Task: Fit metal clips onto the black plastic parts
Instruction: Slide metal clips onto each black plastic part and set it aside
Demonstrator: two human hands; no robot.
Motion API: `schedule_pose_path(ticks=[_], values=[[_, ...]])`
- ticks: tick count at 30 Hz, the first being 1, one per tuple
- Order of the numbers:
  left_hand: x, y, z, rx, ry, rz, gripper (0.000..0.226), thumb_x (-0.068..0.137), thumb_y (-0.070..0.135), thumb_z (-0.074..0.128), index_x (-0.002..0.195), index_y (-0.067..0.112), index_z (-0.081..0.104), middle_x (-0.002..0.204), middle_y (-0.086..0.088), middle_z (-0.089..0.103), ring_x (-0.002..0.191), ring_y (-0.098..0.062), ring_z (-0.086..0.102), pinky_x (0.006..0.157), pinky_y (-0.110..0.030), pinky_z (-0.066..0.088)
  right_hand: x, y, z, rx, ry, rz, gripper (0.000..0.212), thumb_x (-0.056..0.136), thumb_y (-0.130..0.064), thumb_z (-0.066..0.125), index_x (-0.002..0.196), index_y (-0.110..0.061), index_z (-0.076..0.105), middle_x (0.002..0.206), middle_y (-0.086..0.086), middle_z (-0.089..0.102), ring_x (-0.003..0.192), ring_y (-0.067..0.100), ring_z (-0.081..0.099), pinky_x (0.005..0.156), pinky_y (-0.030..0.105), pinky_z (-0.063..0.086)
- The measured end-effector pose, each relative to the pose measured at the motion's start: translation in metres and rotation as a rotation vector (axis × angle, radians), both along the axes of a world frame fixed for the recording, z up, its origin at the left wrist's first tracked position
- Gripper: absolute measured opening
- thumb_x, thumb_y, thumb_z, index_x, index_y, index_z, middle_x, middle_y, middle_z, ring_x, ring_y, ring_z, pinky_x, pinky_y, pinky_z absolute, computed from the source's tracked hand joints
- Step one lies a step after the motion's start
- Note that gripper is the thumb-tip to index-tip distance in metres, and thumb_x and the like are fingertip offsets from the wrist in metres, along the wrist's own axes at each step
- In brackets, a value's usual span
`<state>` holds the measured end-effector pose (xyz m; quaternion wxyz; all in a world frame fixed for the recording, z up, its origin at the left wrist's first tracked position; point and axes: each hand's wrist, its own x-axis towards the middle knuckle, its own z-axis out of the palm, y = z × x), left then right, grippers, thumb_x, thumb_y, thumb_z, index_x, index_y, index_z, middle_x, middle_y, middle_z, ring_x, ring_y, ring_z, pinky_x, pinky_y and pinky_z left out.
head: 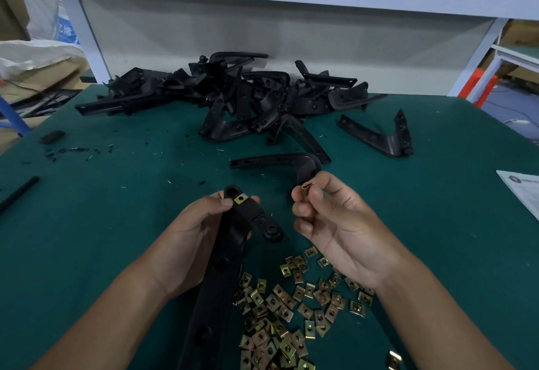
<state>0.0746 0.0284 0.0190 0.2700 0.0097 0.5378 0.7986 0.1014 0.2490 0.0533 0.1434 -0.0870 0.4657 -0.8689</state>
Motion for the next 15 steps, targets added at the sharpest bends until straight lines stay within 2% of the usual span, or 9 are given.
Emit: schedule_pose_path(ticks=[2,4,7,11,15], values=[[0.0009,0.0015,0.0016,0.009,0.007,0.009,0.057,0.069,0.037,0.064,0.118,0.010,0.060,0.092,0.000,0.074,0.074,-0.012,0.067,0.063,-0.026,0.052,-0.0004,-0.0002,0.0008,0.009,-0.026,-0.026,0.017,0.077,-0.021,0.084,0.092,-0.022,0.076,0.085,0.000,0.067,0.071,0.007,0.059,0.062,0.021,0.050],[0.0016,0.0025,0.0022,0.037,0.003,0.014,0.052,0.074,0.036,0.057,0.118,0.008,0.058,0.090,-0.001,0.074,0.073,-0.013,0.068,0.058,-0.023,0.054,-0.0008,-0.0004,0.0011,0.044,-0.036,-0.041,0.022,0.078,-0.020,0.077,0.100,-0.024,0.078,0.084,-0.001,0.067,0.073,0.008,0.060,0.063,0.020,0.050],[0.0031,0.0032,0.0041,0.059,-0.004,0.004,0.044,0.072,0.034,0.061,0.108,0.009,0.060,0.085,-0.006,0.069,0.071,-0.017,0.067,0.058,-0.024,0.055,-0.0013,-0.0008,0.0003,0.076,-0.049,-0.050,0.012,0.076,-0.017,0.077,0.087,-0.023,0.077,0.090,0.001,0.072,0.075,0.009,0.063,0.063,0.020,0.051],[0.0050,0.0035,0.0067,0.107,-0.006,-0.047,0.039,0.070,0.030,0.067,0.100,0.009,0.054,0.081,-0.015,0.061,0.064,-0.022,0.064,0.054,-0.027,0.053,-0.0011,0.0000,-0.0006,0.105,-0.064,-0.066,0.011,0.070,-0.014,0.080,0.074,-0.023,0.074,0.098,0.005,0.076,0.079,0.009,0.071,0.065,0.020,0.054],[0.0058,0.0063,0.0075,0.212,-0.024,-0.062,0.038,0.075,0.026,0.066,0.104,0.003,0.057,0.098,-0.028,0.064,0.077,-0.032,0.070,0.064,-0.035,0.059,-0.0023,-0.0017,-0.0021,0.162,-0.086,-0.082,0.010,0.069,-0.020,0.081,0.071,-0.025,0.073,0.099,0.004,0.077,0.076,0.006,0.069,0.067,0.018,0.054]])
